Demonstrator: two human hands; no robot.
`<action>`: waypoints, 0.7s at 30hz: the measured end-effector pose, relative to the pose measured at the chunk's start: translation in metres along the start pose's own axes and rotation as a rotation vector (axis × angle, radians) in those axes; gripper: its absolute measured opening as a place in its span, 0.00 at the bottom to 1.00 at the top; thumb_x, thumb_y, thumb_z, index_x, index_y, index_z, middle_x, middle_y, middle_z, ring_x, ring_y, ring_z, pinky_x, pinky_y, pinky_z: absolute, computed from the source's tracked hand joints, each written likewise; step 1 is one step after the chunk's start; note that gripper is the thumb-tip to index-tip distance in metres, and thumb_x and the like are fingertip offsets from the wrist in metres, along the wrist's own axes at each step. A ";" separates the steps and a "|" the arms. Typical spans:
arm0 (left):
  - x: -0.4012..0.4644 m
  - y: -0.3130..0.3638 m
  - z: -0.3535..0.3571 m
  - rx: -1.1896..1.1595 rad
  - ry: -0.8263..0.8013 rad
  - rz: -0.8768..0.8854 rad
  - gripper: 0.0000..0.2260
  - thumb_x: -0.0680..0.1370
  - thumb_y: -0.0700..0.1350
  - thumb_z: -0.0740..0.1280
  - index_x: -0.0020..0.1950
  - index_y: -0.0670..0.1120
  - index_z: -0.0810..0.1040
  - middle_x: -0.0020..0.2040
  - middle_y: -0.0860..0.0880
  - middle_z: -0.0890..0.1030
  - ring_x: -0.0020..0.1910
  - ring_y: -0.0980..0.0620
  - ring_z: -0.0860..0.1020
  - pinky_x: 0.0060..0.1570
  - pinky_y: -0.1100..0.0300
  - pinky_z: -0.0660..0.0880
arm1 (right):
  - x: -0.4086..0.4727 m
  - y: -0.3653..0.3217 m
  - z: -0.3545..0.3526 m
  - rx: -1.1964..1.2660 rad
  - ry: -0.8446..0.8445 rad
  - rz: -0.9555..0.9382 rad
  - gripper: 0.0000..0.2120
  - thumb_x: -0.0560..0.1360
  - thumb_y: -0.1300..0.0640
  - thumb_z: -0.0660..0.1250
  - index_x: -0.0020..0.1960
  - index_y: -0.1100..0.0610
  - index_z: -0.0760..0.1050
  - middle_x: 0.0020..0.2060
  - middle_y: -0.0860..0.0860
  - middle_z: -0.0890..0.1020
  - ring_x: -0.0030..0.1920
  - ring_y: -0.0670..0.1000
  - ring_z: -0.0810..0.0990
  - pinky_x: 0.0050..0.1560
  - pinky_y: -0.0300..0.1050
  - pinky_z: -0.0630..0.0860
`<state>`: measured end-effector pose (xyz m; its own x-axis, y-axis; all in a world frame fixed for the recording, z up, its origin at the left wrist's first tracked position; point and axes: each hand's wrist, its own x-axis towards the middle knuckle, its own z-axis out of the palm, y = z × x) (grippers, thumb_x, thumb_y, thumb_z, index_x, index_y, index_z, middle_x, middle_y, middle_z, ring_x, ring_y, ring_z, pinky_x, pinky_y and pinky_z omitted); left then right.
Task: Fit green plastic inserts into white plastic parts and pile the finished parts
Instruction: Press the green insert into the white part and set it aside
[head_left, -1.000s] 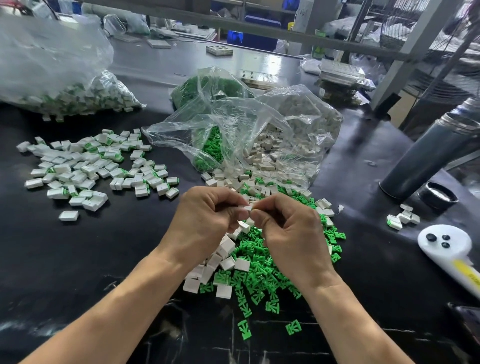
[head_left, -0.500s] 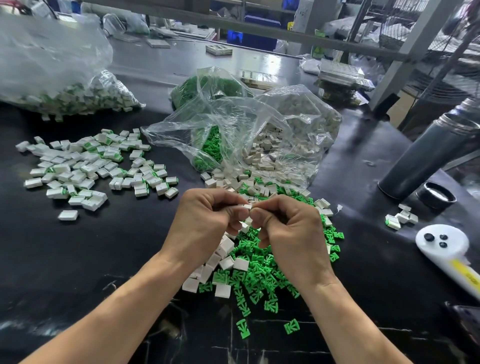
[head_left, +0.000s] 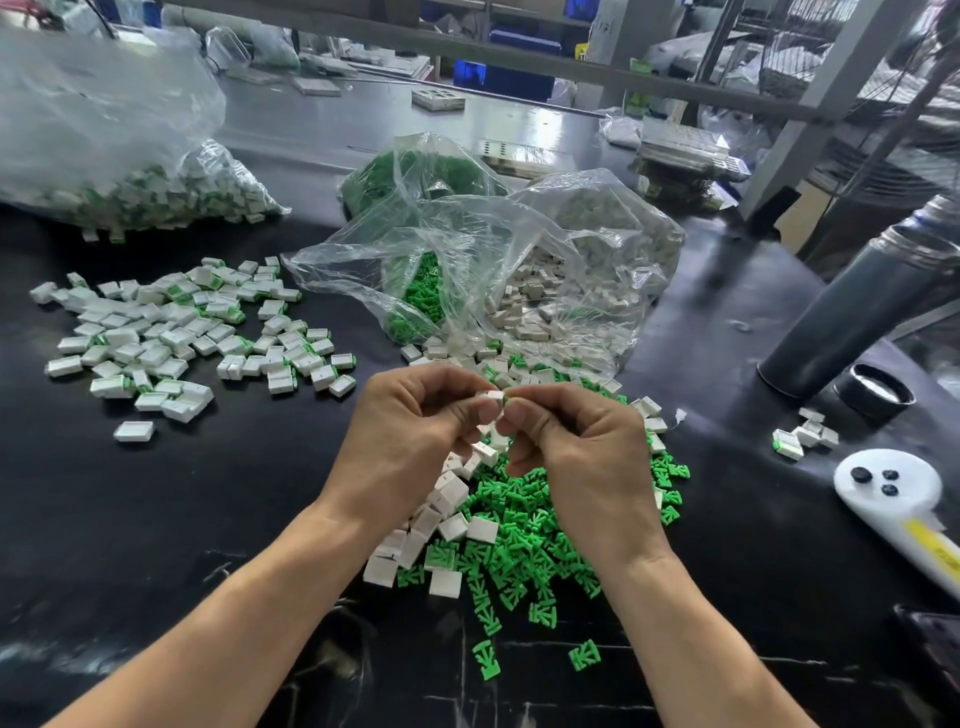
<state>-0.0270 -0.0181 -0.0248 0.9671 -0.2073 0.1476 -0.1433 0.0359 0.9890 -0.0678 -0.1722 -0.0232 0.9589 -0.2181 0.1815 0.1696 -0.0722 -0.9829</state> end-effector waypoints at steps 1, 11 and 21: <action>0.000 -0.001 0.000 -0.010 -0.001 -0.006 0.03 0.76 0.34 0.74 0.48 0.39 0.85 0.39 0.40 0.85 0.34 0.52 0.80 0.35 0.61 0.80 | 0.000 0.001 0.000 0.001 0.003 0.003 0.14 0.78 0.69 0.70 0.43 0.52 0.86 0.34 0.53 0.85 0.30 0.50 0.80 0.32 0.42 0.80; -0.001 -0.003 -0.002 0.029 -0.036 -0.020 0.04 0.75 0.32 0.74 0.45 0.40 0.86 0.34 0.46 0.84 0.32 0.52 0.79 0.35 0.61 0.79 | -0.001 0.002 -0.002 0.003 -0.020 0.097 0.08 0.77 0.68 0.72 0.44 0.57 0.84 0.34 0.54 0.86 0.31 0.49 0.81 0.33 0.42 0.81; -0.002 -0.005 -0.001 0.200 -0.040 0.112 0.11 0.75 0.39 0.77 0.50 0.55 0.84 0.44 0.54 0.85 0.40 0.53 0.82 0.41 0.58 0.81 | 0.001 0.003 -0.005 0.047 -0.019 0.170 0.03 0.78 0.64 0.72 0.47 0.60 0.84 0.35 0.54 0.86 0.31 0.49 0.82 0.32 0.42 0.81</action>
<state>-0.0282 -0.0167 -0.0299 0.9343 -0.2518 0.2525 -0.2918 -0.1327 0.9472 -0.0673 -0.1778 -0.0254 0.9788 -0.2044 0.0126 0.0150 0.0099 -0.9998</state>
